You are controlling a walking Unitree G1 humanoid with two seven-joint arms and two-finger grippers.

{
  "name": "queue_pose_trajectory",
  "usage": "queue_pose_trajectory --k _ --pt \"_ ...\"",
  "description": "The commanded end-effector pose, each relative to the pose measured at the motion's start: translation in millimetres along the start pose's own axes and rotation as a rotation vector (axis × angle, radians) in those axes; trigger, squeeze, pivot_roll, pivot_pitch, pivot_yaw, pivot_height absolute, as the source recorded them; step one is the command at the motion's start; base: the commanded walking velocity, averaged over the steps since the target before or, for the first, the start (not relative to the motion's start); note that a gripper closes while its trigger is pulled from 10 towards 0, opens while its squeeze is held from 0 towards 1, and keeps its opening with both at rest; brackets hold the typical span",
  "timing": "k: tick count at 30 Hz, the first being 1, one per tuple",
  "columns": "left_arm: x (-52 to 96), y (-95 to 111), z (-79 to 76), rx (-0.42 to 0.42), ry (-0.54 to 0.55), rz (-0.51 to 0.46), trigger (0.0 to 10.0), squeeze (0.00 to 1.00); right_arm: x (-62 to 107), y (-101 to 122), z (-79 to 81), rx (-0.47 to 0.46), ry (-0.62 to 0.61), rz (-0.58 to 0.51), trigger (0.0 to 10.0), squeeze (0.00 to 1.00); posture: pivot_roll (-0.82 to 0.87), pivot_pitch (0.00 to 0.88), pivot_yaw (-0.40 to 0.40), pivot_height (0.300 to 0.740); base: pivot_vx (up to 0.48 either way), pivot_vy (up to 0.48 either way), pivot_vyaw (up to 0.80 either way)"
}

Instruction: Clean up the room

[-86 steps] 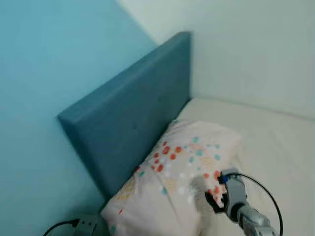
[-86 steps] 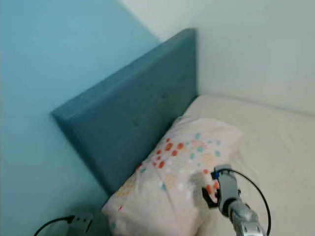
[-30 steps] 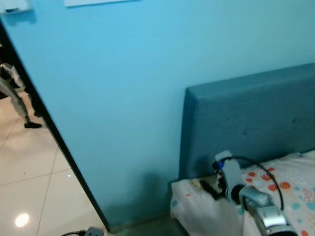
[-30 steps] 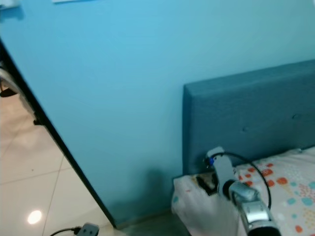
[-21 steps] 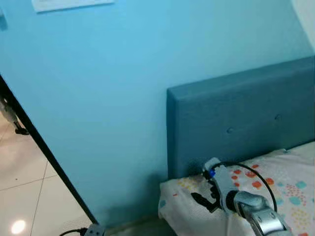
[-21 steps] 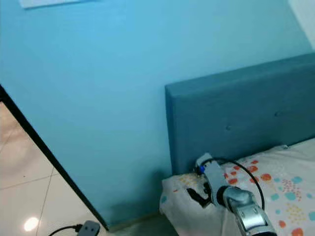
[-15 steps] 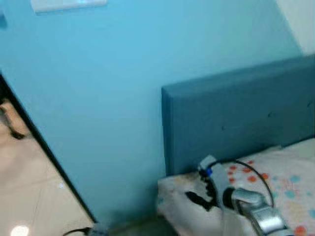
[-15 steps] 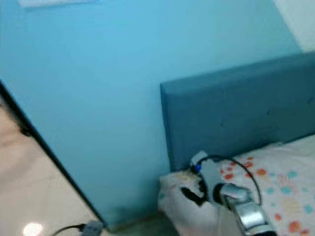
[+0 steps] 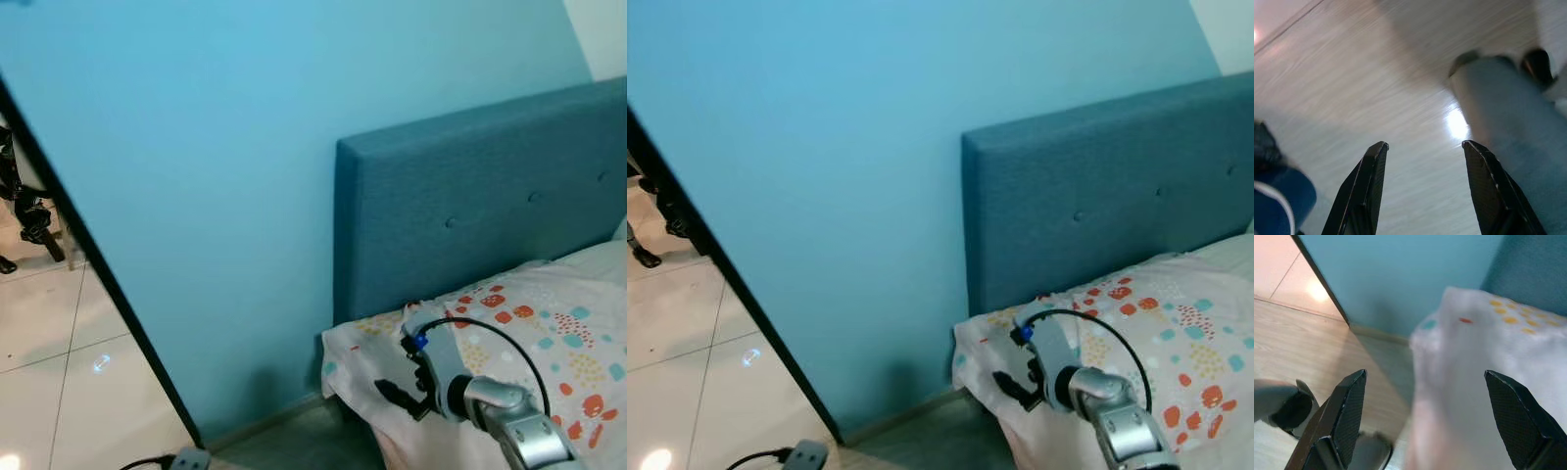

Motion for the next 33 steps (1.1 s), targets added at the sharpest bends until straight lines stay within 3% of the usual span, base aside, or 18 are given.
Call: queue_pose_trajectory --k 1,9,18,26,28,33 --pt "1.5 -8 6.0 0.001 0.011 0.017 10.0 0.0 -0.7 4 1.8 -0.002 -0.002 -0.012 10.0 0.0 -0.09 0.0 0.041 0.665 0.0 0.0 0.0" --pt "4.3 -20 14.4 -0.005 0.017 0.033 10.0 0.0 -8.4 -8 2.9 -0.002 -0.039 0.061 10.0 0.0 -0.09 0.0 0.041 0.65 0.0 0.0 0.0" --pt "4.0 -24 8.4 -0.018 0.003 0.039 10.0 0.0 -9.8 -6 1.2 -0.04 -0.057 0.05 10.0 0.0 -0.09 0.0 0.042 0.615 0.0 0.0 0.0" --pt "2.8 -22 2.0 -0.028 -0.004 0.037 10.0 0.0 -13.8 -2 17.0 -0.083 0.059 0.04 10.0 0.0 -0.08 0.0 0.039 0.59 0.0 0.0 0.0" --pt "2.7 -23 0.2 -0.037 -0.003 0.04 10.0 0.0 -14.9 3 33.5 -0.079 0.156 0.049 10.0 0.0 -0.08 0.0 0.036 0.575 0.0 0.0 0.0" --pt "2.9 -24 0.8 -0.024 0.009 0.034 10.0 0.0 -18.5 -2 28.9 -0.059 0.13 0.108 10.0 0.0 -0.08 0.0 0.034 0.56 0.0 0.0 0.0"
Point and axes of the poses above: a point about 5 cm out from each wrist's last joint towards the gripper, its own x axis pointing back from the gripper into the wrist, its own y axis along the axis of the wrist's last joint, z = x × y, the point moved 4 cm from there along -x, pointing out of the wrist towards the gripper, and after that the axes turned 9 degrees about -x, right-handed, at the moved point
